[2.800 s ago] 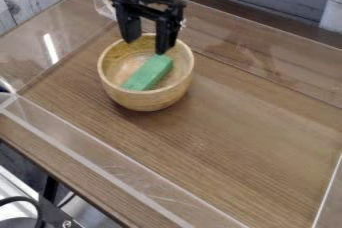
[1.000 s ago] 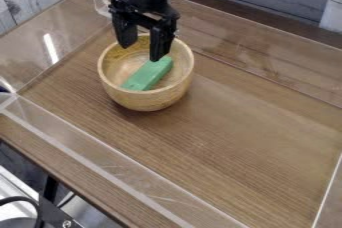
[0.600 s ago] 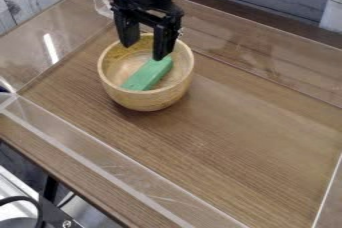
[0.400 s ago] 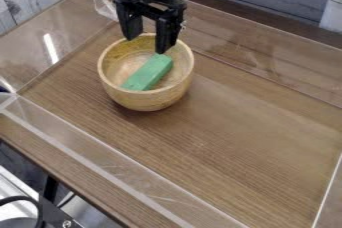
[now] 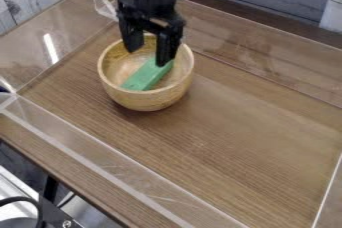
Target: Remove the green block from inside the brown bowl and put it on the table
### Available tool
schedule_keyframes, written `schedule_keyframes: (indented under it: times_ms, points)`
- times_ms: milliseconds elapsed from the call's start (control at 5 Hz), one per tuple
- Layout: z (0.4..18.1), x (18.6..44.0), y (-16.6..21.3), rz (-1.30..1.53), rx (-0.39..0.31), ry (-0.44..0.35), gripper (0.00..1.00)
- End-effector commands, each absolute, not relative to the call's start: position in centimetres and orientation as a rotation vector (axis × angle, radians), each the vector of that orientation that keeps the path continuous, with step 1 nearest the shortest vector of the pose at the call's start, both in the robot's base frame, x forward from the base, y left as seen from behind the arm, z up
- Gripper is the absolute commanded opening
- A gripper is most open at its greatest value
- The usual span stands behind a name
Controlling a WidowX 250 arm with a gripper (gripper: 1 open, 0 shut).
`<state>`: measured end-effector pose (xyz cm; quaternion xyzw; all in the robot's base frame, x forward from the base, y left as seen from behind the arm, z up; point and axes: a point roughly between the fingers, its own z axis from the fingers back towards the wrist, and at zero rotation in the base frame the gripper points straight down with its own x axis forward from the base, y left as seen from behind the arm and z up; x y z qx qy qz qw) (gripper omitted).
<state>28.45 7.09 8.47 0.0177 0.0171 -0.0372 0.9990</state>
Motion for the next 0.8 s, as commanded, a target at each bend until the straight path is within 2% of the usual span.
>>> schedule_keyframes:
  times_ms: [0,400,600]
  points:
    - [7.9,28.7,7.9,-0.070,0.053,0.005,1.00]
    - [4.9,28.9,8.4,-0.076,0.051,0.025,1.00]
    - [4.2,29.2,8.4,-0.075,0.051,0.028,1.00]
